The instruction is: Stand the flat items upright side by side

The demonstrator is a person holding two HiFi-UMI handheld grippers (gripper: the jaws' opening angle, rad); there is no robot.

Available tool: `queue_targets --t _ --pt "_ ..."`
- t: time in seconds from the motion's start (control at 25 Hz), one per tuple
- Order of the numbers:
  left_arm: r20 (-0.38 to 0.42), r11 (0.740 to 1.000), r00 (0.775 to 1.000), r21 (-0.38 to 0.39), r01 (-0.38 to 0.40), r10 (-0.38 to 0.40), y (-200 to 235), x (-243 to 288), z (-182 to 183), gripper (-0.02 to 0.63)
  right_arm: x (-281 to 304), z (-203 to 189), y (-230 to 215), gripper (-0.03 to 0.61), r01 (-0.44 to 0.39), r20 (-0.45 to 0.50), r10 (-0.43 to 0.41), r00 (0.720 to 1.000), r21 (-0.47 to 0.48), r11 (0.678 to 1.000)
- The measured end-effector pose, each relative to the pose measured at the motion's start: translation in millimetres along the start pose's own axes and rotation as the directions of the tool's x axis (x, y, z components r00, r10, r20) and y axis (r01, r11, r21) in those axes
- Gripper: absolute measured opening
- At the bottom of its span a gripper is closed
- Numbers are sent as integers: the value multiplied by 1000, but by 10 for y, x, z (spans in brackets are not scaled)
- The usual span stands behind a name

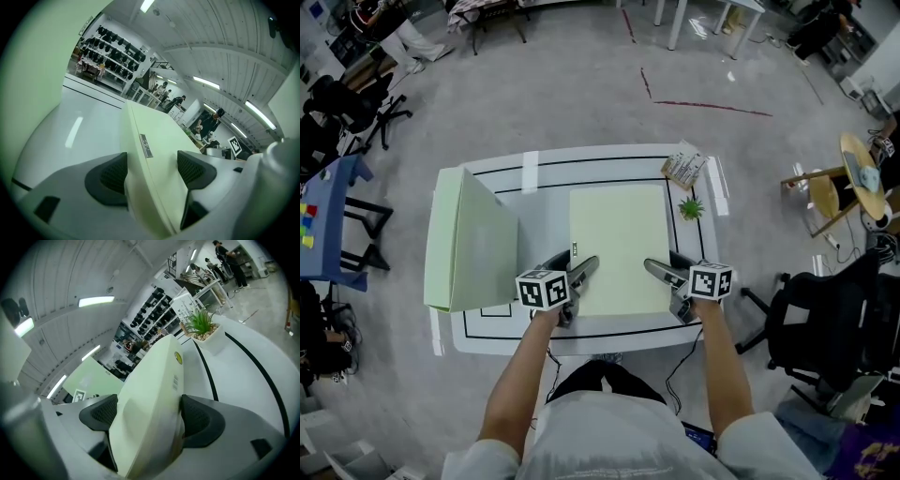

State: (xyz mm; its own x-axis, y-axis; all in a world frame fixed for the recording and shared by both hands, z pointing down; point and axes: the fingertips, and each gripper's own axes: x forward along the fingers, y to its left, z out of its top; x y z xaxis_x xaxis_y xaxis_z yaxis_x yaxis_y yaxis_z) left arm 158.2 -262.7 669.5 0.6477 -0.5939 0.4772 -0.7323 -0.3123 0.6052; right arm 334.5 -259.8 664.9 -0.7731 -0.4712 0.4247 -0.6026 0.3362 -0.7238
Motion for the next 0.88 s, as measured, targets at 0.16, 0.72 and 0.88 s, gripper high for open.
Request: queue_targets --t 0.16,0.72,0.88 --pt "-5 1000 1000 -14 16 -16 18 -11 6 349 -143 80 34 409 -65 65 59 996 85 994" --pt "-1 994 995 -40 104 -105 -141 36 -32 351 -250 212 312 365 -254 173 213 962 263 931" --pt "5 994 995 -41 103 -103 -135 12 -36 351 -235 153 240 365 -187 126 160 979 250 950"
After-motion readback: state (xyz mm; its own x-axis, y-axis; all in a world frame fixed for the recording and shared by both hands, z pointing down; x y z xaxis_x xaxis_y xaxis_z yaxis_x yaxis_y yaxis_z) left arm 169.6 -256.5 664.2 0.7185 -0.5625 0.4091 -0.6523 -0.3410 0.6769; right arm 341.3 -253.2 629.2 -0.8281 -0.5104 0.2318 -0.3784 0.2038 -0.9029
